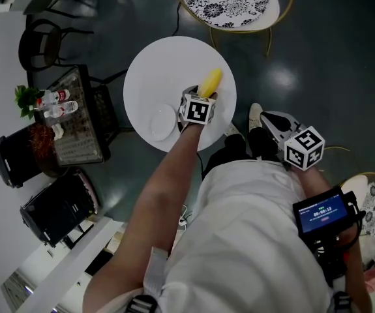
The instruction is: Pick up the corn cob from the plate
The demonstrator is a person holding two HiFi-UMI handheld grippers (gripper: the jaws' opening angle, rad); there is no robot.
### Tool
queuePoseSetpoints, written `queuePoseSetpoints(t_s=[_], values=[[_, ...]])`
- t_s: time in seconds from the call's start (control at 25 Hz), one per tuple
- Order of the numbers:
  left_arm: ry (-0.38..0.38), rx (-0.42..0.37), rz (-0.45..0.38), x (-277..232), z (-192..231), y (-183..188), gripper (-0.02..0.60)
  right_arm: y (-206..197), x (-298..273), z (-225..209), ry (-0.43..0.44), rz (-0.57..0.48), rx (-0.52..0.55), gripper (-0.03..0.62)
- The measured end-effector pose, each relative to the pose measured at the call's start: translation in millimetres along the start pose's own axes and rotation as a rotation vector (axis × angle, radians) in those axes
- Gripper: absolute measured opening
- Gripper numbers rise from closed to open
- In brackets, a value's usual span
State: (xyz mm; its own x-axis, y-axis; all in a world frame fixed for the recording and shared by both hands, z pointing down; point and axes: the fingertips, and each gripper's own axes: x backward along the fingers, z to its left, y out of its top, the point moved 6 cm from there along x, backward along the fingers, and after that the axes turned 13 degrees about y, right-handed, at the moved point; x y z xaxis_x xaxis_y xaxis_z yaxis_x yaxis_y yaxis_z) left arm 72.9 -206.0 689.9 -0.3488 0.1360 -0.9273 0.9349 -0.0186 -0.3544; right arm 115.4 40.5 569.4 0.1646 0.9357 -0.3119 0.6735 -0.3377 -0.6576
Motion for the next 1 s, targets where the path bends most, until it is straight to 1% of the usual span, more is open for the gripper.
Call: queuePoseSetpoints(t_s=[0.08, 0.2, 0.28, 0.68, 0.84, 0.96, 1.0], values=[[0.007, -0.003, 0.000, 3, -2, 3, 0.273, 5, 4, -1, 0.007, 0.002, 0.005, 0.008], [0.021, -0.016, -0.004, 13, -16, 23, 0.273, 21, 24, -10, 0.022, 0.006, 0.010, 0.008], [0.028, -0.024, -0.009, 18, -18, 29, 0.273, 26, 29, -12, 0.029, 0.012, 0.013, 0.008], [0.064, -0.020, -0.048, 41, -8, 16, 0.273, 28, 20, -6, 0.079, 0.031, 0.052, 0.008], [0.102, -0.055, -0.075, 55, -8, 12, 0.271, 29, 15, -4, 0.104, 0.043, 0.067, 0.008], [0.118, -0.061, -0.095, 68, -9, 7, 0.270, 28, 11, -1, 0.126, 0.052, 0.077, 0.008], [0.119, -0.061, -0.098, 72, -10, 4, 0.251, 27, 10, -1, 0.132, 0.054, 0.080, 0.008]])
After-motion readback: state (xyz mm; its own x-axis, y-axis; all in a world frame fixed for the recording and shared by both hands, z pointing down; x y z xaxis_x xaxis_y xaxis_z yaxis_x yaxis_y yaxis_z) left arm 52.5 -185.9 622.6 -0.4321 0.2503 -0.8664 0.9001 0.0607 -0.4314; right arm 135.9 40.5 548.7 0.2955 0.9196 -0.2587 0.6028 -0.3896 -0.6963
